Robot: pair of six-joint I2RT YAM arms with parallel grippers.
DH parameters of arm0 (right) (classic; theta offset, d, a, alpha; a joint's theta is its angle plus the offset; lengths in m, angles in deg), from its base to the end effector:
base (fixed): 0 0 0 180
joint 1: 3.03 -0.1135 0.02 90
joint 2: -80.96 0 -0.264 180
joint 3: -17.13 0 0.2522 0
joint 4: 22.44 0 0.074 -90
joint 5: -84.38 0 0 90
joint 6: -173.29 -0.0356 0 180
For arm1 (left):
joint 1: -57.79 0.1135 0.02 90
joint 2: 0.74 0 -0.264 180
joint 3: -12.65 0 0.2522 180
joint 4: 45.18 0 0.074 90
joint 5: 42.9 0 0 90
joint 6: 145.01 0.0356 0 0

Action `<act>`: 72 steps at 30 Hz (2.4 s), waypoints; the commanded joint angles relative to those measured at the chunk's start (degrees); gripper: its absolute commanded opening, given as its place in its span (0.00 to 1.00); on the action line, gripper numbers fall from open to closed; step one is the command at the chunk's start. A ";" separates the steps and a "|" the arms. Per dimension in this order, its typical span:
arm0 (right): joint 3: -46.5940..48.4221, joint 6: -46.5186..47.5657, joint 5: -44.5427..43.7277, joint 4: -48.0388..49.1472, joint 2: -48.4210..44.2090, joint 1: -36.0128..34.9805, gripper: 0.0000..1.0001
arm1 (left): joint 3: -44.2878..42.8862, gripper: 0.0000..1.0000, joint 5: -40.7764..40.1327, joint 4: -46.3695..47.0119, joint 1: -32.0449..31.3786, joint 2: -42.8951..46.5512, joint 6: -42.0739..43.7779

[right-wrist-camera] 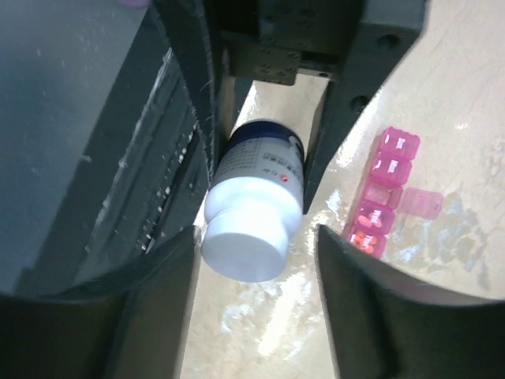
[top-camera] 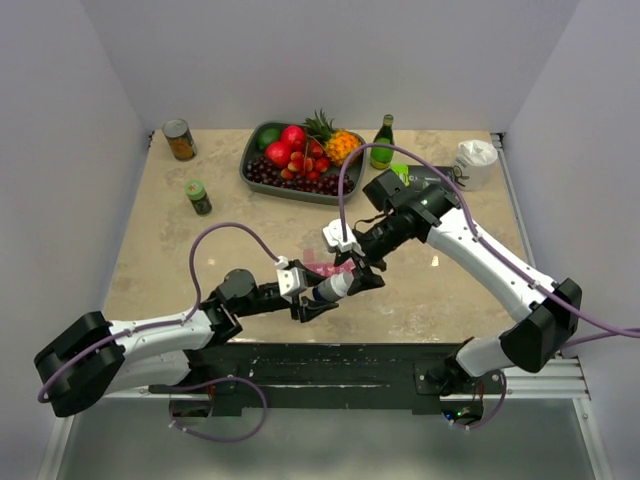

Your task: Sort the pills into containers

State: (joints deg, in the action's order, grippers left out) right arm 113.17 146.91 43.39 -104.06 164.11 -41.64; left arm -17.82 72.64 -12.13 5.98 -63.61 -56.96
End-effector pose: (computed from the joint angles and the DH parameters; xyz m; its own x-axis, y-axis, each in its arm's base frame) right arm 0.1940 0.1893 0.3412 0.2348 -0.5645 -0.7913 -0.9293 -0.3691 -0.0124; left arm 0.1231 -0.1814 0.2145 -0.0262 -0.0164 -0.9995 0.9754 0.2186 -0.0291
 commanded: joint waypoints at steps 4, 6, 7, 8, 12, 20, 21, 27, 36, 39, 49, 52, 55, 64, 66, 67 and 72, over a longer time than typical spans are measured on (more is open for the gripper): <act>1.04 -19.47 2.66 11.49 -4.40 1.69 0.99 | 1.59 0.00 -1.71 5.05 -0.31 2.31 1.69; 0.69 -27.09 3.10 13.62 -5.02 3.70 0.99 | 1.68 0.00 -2.68 4.96 -0.31 2.49 1.61; -0.27 -29.66 4.32 15.71 -5.37 4.41 0.99 | 1.59 0.00 -4.17 4.61 -0.31 2.58 1.69; -1.24 -36.39 5.29 16.95 -6.33 5.81 0.99 | 1.59 0.00 -4.97 4.44 -0.31 2.75 1.61; -8.88 -61.24 -1.36 27.76 -8.79 6.27 0.99 | 1.68 0.00 -10.93 4.08 -0.31 2.93 1.69; -13.81 -75.56 -4.63 34.01 -7.40 6.53 0.99 | 0.19 0.00 -14.12 4.52 -0.39 1.08 1.69; -13.73 -76.00 -4.54 34.54 -6.87 6.53 0.99 | 0.27 0.00 -14.29 4.61 -0.40 1.08 1.69; -14.43 -76.54 -3.40 35.51 -6.25 6.44 0.92 | 0.45 0.00 -14.90 4.26 -0.31 1.35 3.10; -15.31 -75.04 -3.31 35.34 -6.51 6.09 0.68 | 0.54 0.00 -14.90 3.99 -0.40 1.35 3.10; -15.13 -74.43 -3.31 35.42 -6.34 5.74 0.56 | 0.45 0.00 -14.64 3.73 -0.40 1.26 3.01; -9.61 -39.94 11.09 23.34 -5.29 4.07 0.20 | -0.25 0.00 -5.16 0.04 -0.31 3.01 4.94; -3.81 -9.11 13.04 4.27 -3.10 3.37 0.19 | -1.04 0.00 -0.33 -1.63 -0.22 2.76 4.86; -0.64 2.09 10.67 -2.80 -1.86 2.93 0.19 | -2.01 0.00 3.46 -1.72 -0.22 1.79 3.98; -3.43 0.38 3.82 5.35 -4.13 2.66 0.18 | -1.93 0.00 4.78 -0.67 -0.22 2.14 2.40; -4.85 -0.07 3.02 7.38 -5.72 2.58 0.18 | -1.66 0.00 5.48 0.65 -0.22 2.23 2.31; -5.02 -0.42 2.76 7.65 -5.98 2.58 0.17 | -1.31 0.00 5.57 0.92 -0.13 2.14 2.31; -3.18 0.37 1.00 7.12 -6.78 2.58 0.17 | -0.96 0.00 6.98 2.41 0.66 0.30 -1.29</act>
State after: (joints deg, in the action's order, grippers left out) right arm 108.23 144.65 46.39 -100.65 159.00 -39.06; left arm -18.39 75.08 -15.15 6.14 -62.10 -55.91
